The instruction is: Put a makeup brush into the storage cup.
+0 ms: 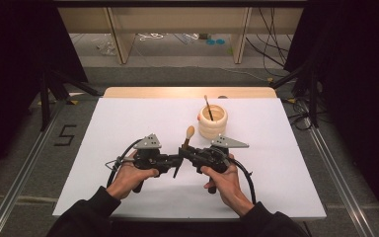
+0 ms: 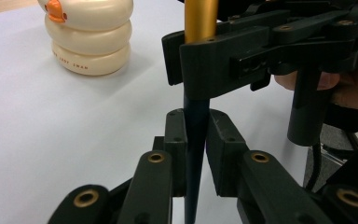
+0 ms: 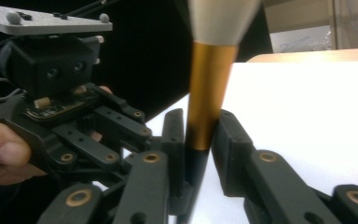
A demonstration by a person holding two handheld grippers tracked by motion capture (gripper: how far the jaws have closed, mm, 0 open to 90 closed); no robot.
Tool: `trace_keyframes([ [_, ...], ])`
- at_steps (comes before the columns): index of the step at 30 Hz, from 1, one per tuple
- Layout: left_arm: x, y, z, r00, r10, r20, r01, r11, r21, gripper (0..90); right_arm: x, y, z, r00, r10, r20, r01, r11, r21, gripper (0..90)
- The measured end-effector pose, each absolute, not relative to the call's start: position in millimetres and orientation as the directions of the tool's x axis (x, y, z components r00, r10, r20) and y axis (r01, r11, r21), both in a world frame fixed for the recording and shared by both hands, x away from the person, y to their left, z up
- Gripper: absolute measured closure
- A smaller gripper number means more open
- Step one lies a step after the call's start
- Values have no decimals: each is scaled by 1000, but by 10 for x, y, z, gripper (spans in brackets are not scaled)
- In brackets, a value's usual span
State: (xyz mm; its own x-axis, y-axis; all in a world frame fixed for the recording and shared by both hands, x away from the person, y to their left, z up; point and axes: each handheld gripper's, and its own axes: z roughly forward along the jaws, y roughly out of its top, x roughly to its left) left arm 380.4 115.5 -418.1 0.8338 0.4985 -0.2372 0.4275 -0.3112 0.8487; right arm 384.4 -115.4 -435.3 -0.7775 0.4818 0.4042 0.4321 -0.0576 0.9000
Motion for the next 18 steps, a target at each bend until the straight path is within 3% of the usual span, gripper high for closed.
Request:
trace_keyframes([
  [14, 3787, 1141, -4169, 836, 496, -236, 420, -300, 856, 774, 3837, -1143, -4309, -782, 476, 402, 430, -55, 901, 778],
  [15, 3782, 1135, -4159, 836, 496, -236, 417, -292, 861, 715, 3836, -1146, -4298, -785, 478, 394, 424, -49, 904, 778],
  [18, 3768, 1139, -4144, 841, 491, -226, 406, -299, 863, 686, 3837, -1159, -4287, -787, 484, 383, 415, -46, 909, 778],
])
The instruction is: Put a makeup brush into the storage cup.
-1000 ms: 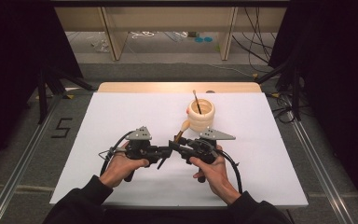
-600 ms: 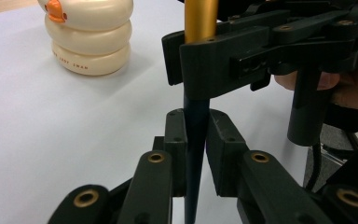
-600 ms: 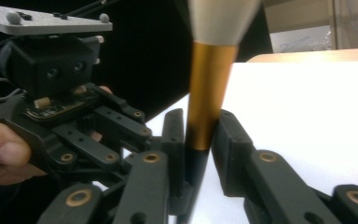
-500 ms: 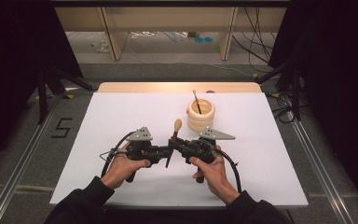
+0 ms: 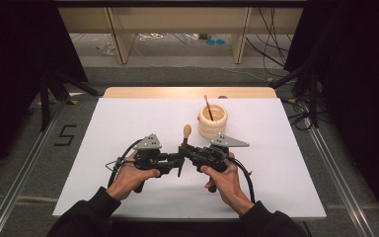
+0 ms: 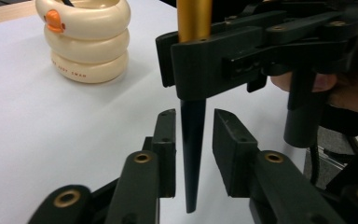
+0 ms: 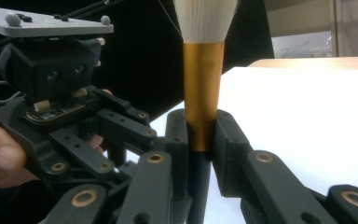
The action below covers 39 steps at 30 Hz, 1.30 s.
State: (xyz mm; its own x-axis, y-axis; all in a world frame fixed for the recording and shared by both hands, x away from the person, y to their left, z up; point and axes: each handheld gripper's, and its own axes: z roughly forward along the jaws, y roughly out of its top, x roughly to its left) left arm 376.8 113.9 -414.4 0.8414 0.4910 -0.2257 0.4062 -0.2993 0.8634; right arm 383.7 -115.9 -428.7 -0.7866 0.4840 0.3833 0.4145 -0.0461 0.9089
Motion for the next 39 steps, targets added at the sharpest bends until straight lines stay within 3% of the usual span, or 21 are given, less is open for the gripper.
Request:
trace_keyframes([
  [1, 3752, 1132, -4138, 837, 500, -223, 407, -297, 864, 627, 3847, -1175, -4279, -790, 491, 366, 399, -40, 916, 778],
  [8, 3705, 1169, -4134, 833, 528, -166, 380, -327, 865, 468, 3852, -1203, -4257, -794, 508, 334, 381, -12, 925, 778],
  [13, 3653, 1243, -4137, 823, 547, -153, 375, -323, 869, 397, 3877, -1250, -4234, -793, 524, 311, 361, -8, 933, 778],
  [39, 3336, 1645, -4304, 767, 636, -86, 363, -319, 875, 280, 4020, -1453, -4079, -777, 597, 201, 292, 60, 954, 778],
])
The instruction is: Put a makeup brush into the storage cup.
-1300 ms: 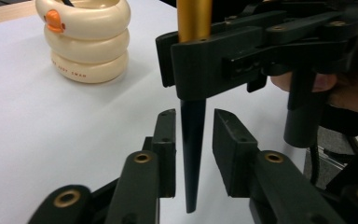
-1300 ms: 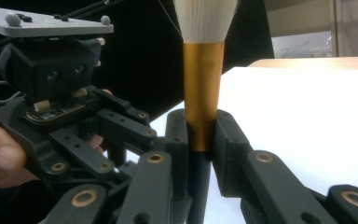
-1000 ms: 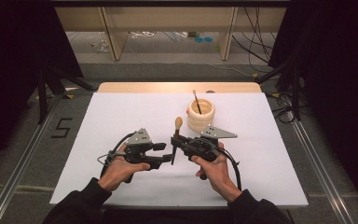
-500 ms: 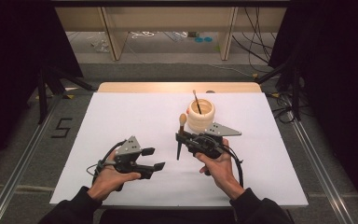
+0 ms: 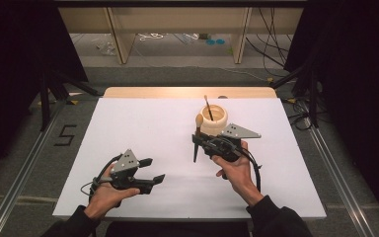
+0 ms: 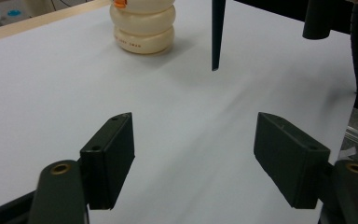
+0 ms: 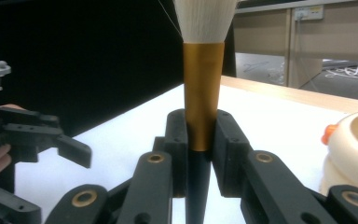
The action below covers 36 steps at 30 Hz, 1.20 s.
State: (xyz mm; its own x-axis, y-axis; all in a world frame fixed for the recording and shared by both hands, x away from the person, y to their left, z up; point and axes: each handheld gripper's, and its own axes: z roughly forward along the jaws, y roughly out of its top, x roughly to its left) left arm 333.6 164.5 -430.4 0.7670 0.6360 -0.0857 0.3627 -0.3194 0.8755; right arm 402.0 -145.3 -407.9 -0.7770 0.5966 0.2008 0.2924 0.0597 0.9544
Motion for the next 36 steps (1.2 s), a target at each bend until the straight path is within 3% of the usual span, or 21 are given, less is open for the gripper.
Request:
trace_keyframes([
  [16, 3237, 1713, -4374, 758, 646, -90, 354, -291, 889, 171, 4202, -1623, -3948, -747, 638, 190, 289, 53, 956, 778],
  [36, 3145, 1733, -4424, 756, 650, -73, 342, -297, 891, 169, 4539, -1810, -3679, -695, 697, 174, 272, 32, 962, 778],
])
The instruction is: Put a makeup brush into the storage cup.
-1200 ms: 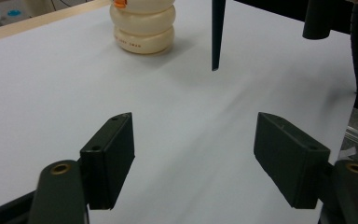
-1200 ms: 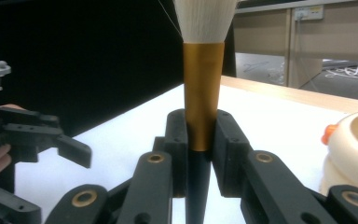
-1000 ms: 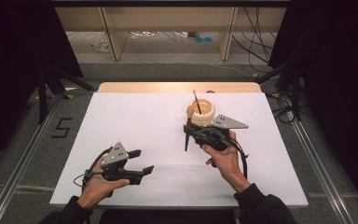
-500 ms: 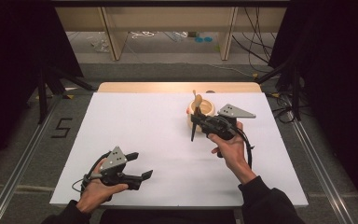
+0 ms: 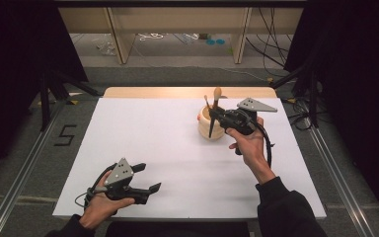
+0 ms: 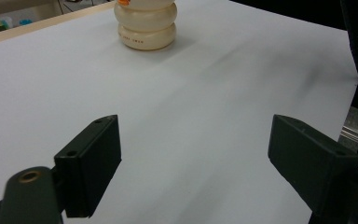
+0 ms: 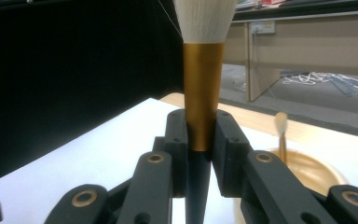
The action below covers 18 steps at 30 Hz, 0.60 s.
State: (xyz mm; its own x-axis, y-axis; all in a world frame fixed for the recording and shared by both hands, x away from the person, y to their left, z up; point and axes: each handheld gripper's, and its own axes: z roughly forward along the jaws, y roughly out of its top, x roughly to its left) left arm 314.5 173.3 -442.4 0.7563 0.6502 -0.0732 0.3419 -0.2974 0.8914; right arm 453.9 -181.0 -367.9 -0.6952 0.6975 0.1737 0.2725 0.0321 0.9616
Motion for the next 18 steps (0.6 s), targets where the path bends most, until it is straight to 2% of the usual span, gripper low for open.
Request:
trace_keyframes([
  [18, 3143, 1759, -4440, 757, 651, -56, 333, -311, 890, 169, 4820, -1853, -3615, -649, 740, 178, 291, 26, 956, 778],
])
